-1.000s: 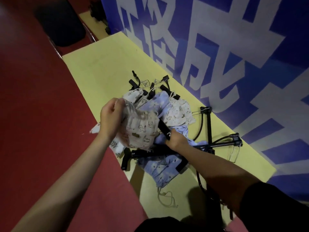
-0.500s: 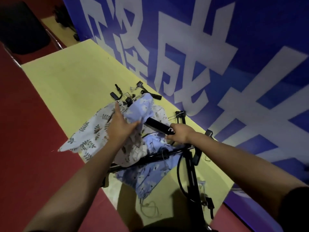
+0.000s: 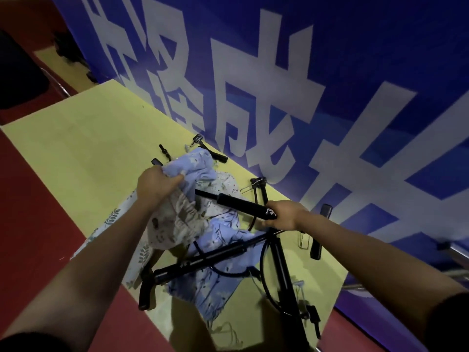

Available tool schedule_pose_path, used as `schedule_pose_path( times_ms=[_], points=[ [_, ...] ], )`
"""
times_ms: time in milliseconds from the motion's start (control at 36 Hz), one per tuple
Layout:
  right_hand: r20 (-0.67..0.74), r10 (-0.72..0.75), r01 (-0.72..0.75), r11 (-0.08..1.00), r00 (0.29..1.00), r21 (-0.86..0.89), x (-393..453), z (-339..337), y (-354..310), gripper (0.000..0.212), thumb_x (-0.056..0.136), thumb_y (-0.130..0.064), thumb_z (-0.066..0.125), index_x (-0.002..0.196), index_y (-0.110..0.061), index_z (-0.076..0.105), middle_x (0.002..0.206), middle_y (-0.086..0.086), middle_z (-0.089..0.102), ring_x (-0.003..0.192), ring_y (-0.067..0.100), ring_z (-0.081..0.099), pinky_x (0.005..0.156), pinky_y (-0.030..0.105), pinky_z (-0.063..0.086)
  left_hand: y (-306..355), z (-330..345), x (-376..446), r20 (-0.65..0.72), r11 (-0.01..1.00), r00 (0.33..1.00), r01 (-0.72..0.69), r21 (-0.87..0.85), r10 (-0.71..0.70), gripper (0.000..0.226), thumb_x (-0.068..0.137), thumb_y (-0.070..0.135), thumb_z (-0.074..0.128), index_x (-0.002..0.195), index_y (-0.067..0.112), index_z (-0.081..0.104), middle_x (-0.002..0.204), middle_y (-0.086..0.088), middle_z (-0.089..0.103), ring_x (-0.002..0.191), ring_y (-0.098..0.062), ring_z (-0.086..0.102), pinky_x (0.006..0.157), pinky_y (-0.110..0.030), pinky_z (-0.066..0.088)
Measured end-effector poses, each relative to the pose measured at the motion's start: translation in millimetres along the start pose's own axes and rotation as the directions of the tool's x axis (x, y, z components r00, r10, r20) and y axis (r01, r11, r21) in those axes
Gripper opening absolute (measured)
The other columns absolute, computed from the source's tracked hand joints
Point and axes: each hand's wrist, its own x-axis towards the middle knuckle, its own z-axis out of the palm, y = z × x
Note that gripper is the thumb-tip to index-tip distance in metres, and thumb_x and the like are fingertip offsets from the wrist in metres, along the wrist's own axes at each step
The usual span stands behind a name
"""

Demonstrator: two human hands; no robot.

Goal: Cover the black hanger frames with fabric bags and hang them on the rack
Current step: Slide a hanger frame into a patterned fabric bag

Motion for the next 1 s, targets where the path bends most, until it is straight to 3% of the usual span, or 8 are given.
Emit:
schedule_pose_path(
  times_ms=[167,278,417,500,667,833,917,1000],
  points=[
    [-0.01,0.019,-0.019,1.0,1.0,-0.003,-24.5,-1.3,18.4,0.045,0.088,-0.055,0.058,0.117,-0.022,0.053,0.109,0.001,0.064,0.1,0.024,0.058,0.073,0.03,0.043,-5.6,2.4,-1.2,-0.037,0.991,0.999,-0.013,-0.133,0.009,0.062,0.087,0.047,0.067,0.056,0.014,0.024,0.052,-0.006,0.023,0.049,-0.022,0.023,0.052,-0.03,0.018],
    [-0.037,0.02,-0.02,1.0,0.999,-0.012,-42.6,3.6,25.4,0.044,0.089,-0.053,0.057,0.119,-0.021,0.053,0.109,0.002,0.064,0.101,0.025,0.058,0.072,0.03,0.041,-9.0,1.4,8.6,-0.108,0.978,0.988,0.09,-0.188,-0.112,0.056,0.083,0.046,0.071,0.062,0.011,0.032,0.061,-0.007,0.035,0.058,-0.024,0.038,0.055,-0.033,0.028],
    [-0.059,0.024,-0.026,0.999,0.998,-0.037,-63.2,6.3,29.0,0.046,0.088,-0.055,0.056,0.119,-0.021,0.053,0.109,0.004,0.063,0.1,0.026,0.058,0.071,0.031,0.042,-14.8,-3.3,23.7,-0.083,0.977,0.981,0.163,-0.138,-0.175,0.059,0.086,0.046,0.068,0.084,-0.012,0.056,0.081,-0.03,0.058,0.074,-0.04,0.058,0.065,-0.043,0.044],
    [-0.083,0.026,-0.03,0.999,0.996,-0.043,-77.4,3.3,36.4,0.05,0.088,-0.056,0.055,0.125,-0.022,0.051,0.112,0.004,0.064,0.102,0.026,0.059,0.077,0.033,0.047,-17.5,-6.9,27.0,-0.061,0.975,0.976,0.206,-0.084,-0.211,0.066,0.086,0.045,0.067,0.1,-0.019,0.057,0.094,-0.036,0.061,0.084,-0.046,0.061,0.07,-0.047,0.049],
    [-0.116,0.053,-0.064,0.994,0.992,-0.089,-107.7,-1.7,52.2,0.056,0.09,-0.051,0.055,0.138,-0.027,0.042,0.113,0.001,0.066,0.102,0.026,0.06,0.076,0.031,0.045,-13.6,-6.4,23.7,-0.038,0.971,0.972,0.228,-0.068,-0.231,0.066,0.087,0.045,0.066,0.101,-0.019,0.056,0.096,-0.036,0.061,0.083,-0.046,0.061,0.068,-0.045,0.046],
    [-0.153,0.123,-0.144,0.981,0.981,-0.133,-137.1,-2.2,70.9,0.039,0.09,-0.05,0.055,0.12,-0.026,0.049,0.103,0.0,0.066,0.094,0.024,0.06,0.072,0.033,0.047,-9.2,-2.6,10.7,0.0,0.961,0.963,0.27,-0.06,-0.27,0.064,0.085,0.049,0.065,0.093,-0.014,0.057,0.089,-0.031,0.061,0.089,-0.046,0.062,0.072,-0.05,0.05],
    [-0.232,0.181,-0.214,0.969,0.956,-0.124,-143.0,7.4,76.1,0.041,0.091,-0.051,0.053,0.121,-0.024,0.046,0.1,0.001,0.067,0.089,0.026,0.062,0.07,0.035,0.051,-1.2,1.1,-0.4,0.021,0.963,0.964,0.267,-0.035,-0.266,0.064,0.088,0.046,0.065,0.113,-0.012,0.052,0.108,-0.031,0.059,0.098,-0.046,0.059,0.076,-0.049,0.046],
    [-0.357,0.302,-0.302,0.952,0.884,0.056,-146.3,14.9,78.7,0.045,0.094,-0.047,0.053,0.129,-0.021,0.043,0.102,0.007,0.068,0.087,0.03,0.063,0.062,0.032,0.045,6.3,5.0,-12.7,0.062,0.973,0.971,0.23,0.012,-0.23,0.059,0.092,0.031,0.062,0.131,-0.01,0.044,0.117,-0.031,0.056,0.107,-0.046,0.055,0.082,-0.046,0.042]
  ],
)
